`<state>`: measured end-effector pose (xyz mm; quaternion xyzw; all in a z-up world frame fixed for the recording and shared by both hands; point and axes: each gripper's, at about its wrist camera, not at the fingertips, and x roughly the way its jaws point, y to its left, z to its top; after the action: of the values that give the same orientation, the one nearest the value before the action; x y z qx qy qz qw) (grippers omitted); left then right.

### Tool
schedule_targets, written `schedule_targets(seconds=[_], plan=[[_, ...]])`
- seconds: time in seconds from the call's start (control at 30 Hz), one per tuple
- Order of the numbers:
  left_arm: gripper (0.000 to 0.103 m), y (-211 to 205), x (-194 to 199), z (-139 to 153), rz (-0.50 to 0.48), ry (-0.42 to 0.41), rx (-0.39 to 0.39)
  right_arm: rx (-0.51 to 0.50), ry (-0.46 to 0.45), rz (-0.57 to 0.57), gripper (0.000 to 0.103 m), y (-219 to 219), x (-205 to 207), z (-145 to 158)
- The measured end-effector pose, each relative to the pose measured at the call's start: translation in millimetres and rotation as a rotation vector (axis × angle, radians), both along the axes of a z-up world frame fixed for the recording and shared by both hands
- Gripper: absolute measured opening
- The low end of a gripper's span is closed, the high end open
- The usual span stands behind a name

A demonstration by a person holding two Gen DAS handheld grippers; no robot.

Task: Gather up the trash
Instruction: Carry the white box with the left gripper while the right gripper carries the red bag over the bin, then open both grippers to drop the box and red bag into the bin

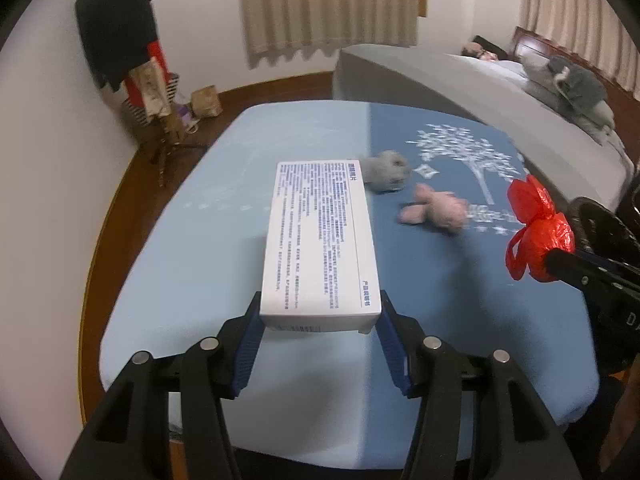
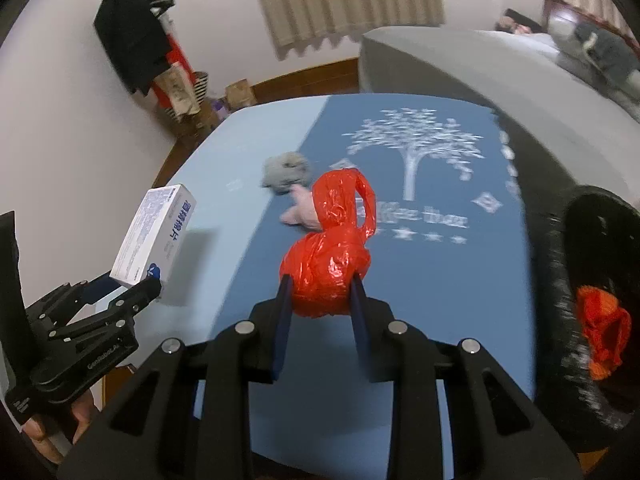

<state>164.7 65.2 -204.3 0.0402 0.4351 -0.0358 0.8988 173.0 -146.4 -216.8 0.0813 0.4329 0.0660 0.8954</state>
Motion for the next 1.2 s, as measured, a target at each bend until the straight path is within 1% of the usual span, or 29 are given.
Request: schedule_targets(seconds=[0.17, 0.57, 0.7, 0.9, 1.2], plan=[[0.054, -38, -5, 9, -0.051, -0.008, 0.001, -0.009, -0.021, -0.047, 0.027, -39, -17, 10], [0.054, -132, -17, 27, -0.157, -0.02, 0.005, -0.034, -0.054, -0.143, 0.027, -127, -51, 24], [0.054, -169, -19, 28, -0.174, -0.011, 0.005, -0.043, -0.054, -0.181, 0.027, -162, -61, 23], [0.054, -226, -25, 29, -0.229, 0.001, 0.003, -0.072, -0.053, -0.229, 0.027, -211, -77, 20], [0.054, -307, -38, 28, -0.299, 0.021, -0.025, -0.103, -0.039, -0.31, 0.027, -288, -95, 10]])
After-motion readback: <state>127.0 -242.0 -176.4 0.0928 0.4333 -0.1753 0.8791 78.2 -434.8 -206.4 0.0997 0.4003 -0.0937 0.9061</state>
